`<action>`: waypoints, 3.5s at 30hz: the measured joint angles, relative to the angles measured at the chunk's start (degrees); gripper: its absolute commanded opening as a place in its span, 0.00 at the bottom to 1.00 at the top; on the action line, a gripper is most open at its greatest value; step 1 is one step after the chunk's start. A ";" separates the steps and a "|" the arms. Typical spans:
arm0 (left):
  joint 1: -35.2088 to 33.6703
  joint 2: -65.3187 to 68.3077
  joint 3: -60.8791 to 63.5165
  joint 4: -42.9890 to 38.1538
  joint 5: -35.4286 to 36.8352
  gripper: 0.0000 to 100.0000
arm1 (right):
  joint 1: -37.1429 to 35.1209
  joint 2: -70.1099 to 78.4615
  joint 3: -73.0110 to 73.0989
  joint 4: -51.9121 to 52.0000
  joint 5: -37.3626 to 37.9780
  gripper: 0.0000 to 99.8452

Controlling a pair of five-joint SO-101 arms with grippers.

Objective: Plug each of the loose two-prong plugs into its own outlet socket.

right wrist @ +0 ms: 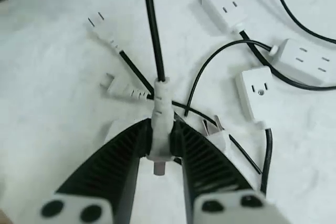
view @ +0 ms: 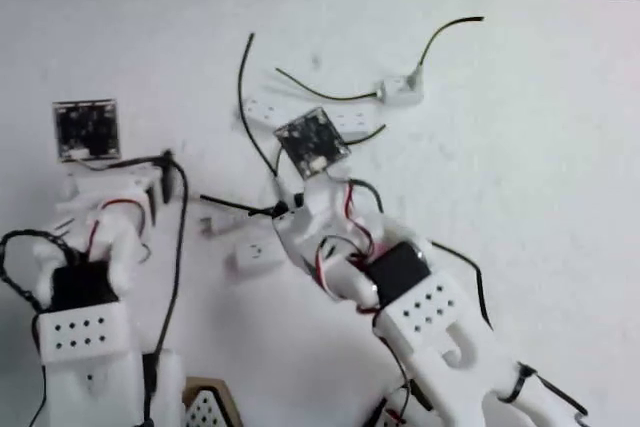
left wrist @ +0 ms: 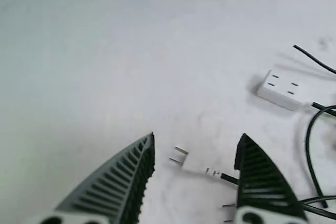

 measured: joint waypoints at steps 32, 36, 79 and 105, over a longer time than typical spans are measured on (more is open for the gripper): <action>30.42 -8.70 0.00 7.56 -3.96 0.26 | -4.75 -18.29 19.52 -13.63 -1.93 0.02; 26.99 -9.23 0.00 8.53 -4.22 0.26 | -1.23 -18.29 19.43 -13.63 -1.93 0.02; 23.03 34.37 -7.30 12.04 -30.07 0.28 | 22.86 -18.29 19.43 -13.63 1.58 0.02; 30.95 35.16 -9.23 13.10 -31.12 0.28 | 30.24 -18.29 19.34 -13.63 1.58 0.02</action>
